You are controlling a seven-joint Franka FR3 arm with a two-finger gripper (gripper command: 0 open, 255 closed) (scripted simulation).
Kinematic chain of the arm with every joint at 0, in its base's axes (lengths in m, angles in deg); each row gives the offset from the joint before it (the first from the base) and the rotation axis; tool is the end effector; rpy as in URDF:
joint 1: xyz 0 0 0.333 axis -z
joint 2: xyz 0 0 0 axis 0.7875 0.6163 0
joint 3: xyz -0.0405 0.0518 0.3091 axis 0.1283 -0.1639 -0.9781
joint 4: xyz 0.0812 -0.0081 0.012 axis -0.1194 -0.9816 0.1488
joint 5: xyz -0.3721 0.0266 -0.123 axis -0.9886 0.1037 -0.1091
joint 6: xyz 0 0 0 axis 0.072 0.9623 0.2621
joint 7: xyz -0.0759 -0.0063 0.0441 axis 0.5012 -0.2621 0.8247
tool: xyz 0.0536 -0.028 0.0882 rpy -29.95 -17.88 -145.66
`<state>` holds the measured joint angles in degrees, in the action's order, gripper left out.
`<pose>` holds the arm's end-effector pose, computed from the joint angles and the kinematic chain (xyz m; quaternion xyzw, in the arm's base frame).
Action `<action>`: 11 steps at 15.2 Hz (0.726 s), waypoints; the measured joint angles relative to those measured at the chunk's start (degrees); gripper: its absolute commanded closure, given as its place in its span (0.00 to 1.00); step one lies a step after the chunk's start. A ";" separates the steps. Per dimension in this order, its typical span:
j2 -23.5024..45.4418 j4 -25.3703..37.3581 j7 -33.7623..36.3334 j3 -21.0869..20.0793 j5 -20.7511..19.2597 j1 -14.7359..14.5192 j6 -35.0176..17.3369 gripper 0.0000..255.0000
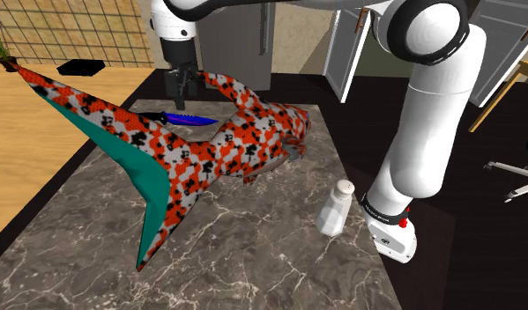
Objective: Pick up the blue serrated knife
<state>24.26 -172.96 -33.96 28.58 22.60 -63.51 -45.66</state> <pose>0.5590 0.2823 0.5563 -0.9590 -0.2825 -0.0051 0.0214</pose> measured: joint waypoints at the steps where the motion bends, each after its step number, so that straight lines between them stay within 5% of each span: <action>1: 1.61 2.49 -0.28 -0.29 -0.57 -0.56 0.53 0.00; 7: 14.69 22.16 -0.74 -1.73 -5.29 -6.22 5.15 0.00; 11: 15.59 21.34 -0.78 -1.78 -5.64 -6.56 3.26 0.00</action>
<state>39.86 -151.63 -34.74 26.80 16.96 -70.07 -42.40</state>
